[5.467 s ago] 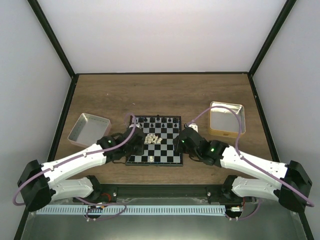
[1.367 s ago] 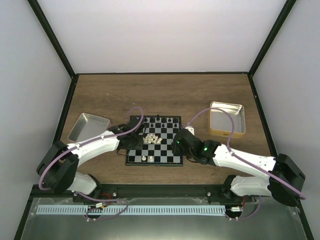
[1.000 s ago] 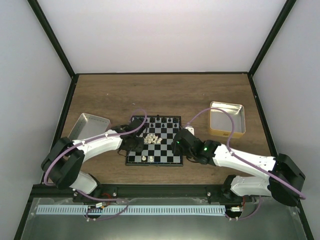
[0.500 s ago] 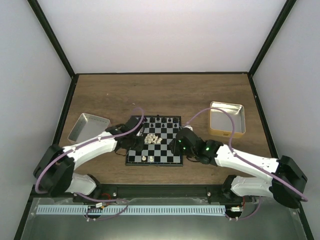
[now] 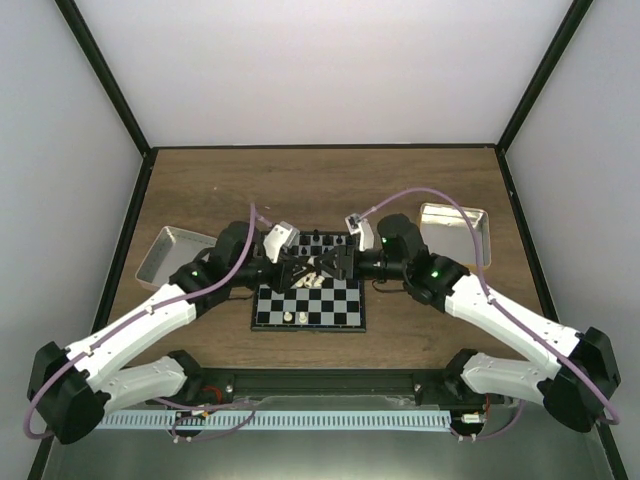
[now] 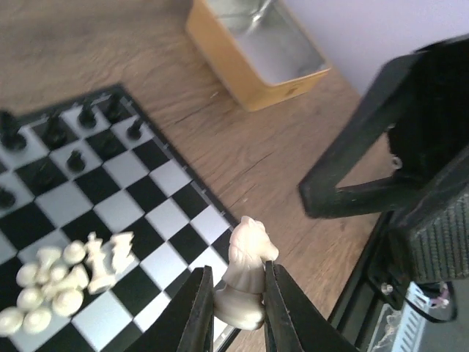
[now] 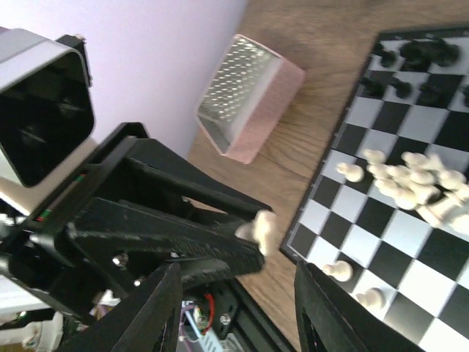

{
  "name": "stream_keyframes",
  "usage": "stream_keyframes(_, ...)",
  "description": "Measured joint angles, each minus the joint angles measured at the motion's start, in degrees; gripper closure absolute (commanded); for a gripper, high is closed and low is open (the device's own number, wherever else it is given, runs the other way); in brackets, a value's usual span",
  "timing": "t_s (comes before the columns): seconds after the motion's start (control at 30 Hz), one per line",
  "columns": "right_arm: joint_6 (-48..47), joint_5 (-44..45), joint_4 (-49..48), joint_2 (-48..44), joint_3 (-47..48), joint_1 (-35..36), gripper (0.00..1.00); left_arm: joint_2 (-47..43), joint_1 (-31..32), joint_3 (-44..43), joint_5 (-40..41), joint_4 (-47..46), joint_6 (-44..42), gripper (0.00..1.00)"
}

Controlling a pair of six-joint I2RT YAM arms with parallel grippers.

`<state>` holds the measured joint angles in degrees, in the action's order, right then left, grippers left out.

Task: Set up the chess pieces on the board
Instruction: Place the chess piece on the chessboard.

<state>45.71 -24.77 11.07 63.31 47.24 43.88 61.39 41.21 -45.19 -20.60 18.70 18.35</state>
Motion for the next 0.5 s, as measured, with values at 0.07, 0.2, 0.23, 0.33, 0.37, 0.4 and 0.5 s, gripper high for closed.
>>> stream_keyframes(0.07, -0.3, -1.9, -0.1, 0.0, 1.6, 0.0, 0.55, -0.8, 0.0, 0.0, -2.1, -2.0, -1.7, 0.92)
stream_keyframes(0.2, -0.8, -4.8, -0.2, 0.5, 2.8, 0.0, 0.59, -0.7, 0.0, 0.0, -5.1, -3.4, -4.7, 0.92)
stream_keyframes(0.23, -0.9, -5.3, 0.0, 0.9, 2.9, 0.0, 0.6, -0.6, 0.0, 0.0, -5.7, -3.5, -5.3, 0.92)
stream_keyframes(0.33, -1.4, -5.7, 0.5, 2.1, 3.0, -0.2, 0.64, -0.6, -0.1, 0.0, -6.1, -3.2, -6.9, 0.92)
stream_keyframes(0.37, -1.4, -5.7, 0.7, 2.4, 3.0, -0.2, 0.65, -0.6, -0.1, 0.0, -6.3, -3.2, -7.1, 0.92)
stream_keyframes(0.4, -1.4, -5.7, 0.9, 2.7, 3.0, -0.2, 0.65, -0.6, 0.0, 0.0, -6.6, -3.4, -7.5, 0.92)
stream_keyframes(0.5, -1.4, -5.9, 1.5, 2.9, 3.0, -0.2, 0.63, -0.7, 0.0, 0.0, -6.7, -3.3, -8.2, 0.92)
